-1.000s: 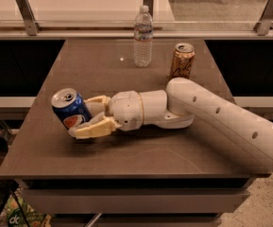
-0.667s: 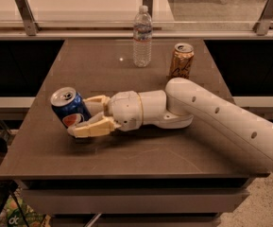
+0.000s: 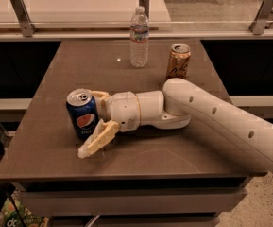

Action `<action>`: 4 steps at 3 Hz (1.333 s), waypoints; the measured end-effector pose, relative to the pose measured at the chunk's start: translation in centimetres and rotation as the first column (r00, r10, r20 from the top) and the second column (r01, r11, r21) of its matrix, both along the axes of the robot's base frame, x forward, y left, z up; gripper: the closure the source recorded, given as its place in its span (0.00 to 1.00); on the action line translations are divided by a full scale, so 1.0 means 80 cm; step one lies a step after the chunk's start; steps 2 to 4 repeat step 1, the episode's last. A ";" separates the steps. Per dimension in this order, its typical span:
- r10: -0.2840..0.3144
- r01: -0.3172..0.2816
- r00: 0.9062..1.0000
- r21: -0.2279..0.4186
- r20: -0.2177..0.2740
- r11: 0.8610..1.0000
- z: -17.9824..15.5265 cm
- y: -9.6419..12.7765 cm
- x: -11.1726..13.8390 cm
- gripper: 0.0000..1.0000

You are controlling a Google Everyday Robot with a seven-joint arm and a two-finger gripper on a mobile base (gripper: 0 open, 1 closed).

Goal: Place pepsi can upright

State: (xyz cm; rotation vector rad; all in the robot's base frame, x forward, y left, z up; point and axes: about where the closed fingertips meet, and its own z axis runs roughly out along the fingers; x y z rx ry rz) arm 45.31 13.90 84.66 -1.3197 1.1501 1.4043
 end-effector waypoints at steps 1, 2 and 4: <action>0.000 0.000 1.000 0.000 0.000 1.000 0.000 0.000 0.000 0.00; 0.000 0.000 1.000 0.000 0.000 1.000 0.000 0.000 0.000 0.00; 0.000 0.000 1.000 0.000 0.000 1.000 0.000 0.000 0.000 0.00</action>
Offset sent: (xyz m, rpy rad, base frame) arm 0.0000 0.0000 0.0000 0.0000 0.0000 0.0000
